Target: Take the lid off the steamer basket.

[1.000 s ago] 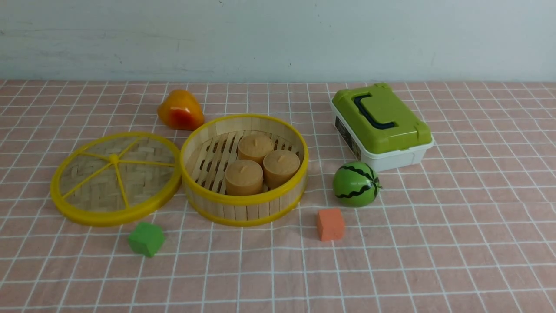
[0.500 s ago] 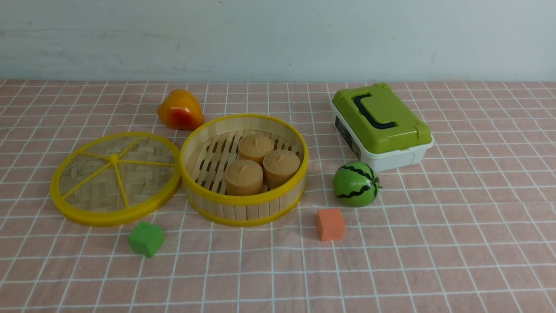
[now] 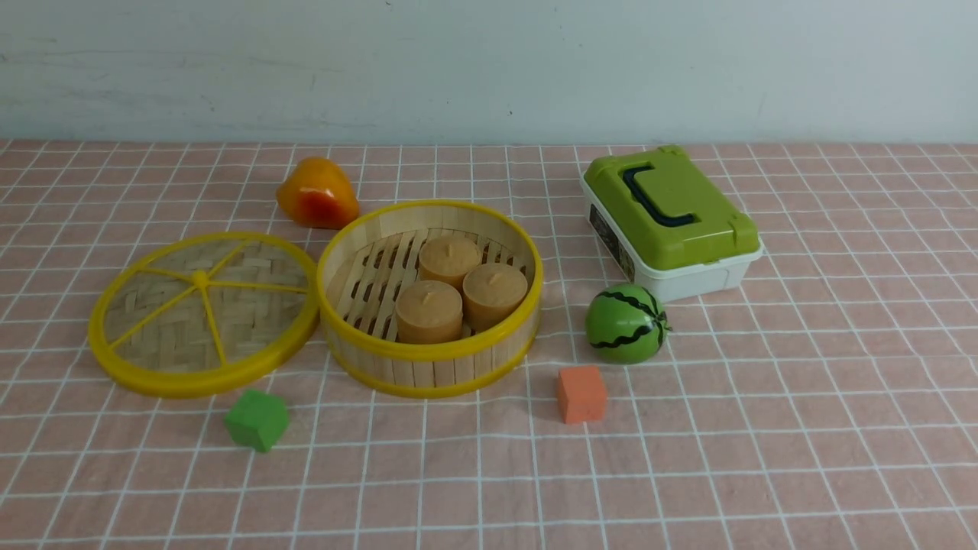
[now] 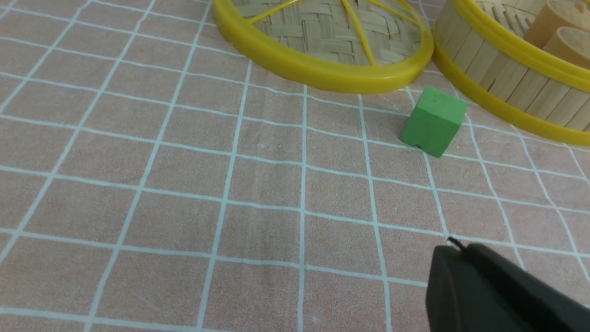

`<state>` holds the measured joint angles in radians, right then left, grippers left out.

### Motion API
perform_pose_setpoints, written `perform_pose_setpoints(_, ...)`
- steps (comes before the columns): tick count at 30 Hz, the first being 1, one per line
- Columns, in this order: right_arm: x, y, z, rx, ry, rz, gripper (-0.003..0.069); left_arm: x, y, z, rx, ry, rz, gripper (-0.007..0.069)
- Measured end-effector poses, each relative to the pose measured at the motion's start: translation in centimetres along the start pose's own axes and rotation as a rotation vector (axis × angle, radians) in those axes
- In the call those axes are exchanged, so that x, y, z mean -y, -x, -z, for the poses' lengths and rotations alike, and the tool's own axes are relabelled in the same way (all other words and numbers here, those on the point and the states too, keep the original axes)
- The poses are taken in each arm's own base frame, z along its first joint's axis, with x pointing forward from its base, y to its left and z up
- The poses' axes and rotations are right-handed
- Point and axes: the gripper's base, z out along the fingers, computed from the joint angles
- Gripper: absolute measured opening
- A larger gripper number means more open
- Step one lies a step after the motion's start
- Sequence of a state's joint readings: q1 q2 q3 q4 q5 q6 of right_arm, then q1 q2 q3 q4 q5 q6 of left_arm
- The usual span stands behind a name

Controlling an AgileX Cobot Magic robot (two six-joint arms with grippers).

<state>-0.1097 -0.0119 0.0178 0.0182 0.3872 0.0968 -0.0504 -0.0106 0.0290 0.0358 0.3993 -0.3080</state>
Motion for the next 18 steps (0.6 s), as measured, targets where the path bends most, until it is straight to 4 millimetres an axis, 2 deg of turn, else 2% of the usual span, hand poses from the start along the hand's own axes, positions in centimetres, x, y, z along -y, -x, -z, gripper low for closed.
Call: perform_pose_setpoints(18,0.0,0.0,0.0,0.0,0.0,0.0,0.0241,0.0,0.0,0.0,0.0,0.0,0.001,0.0005)
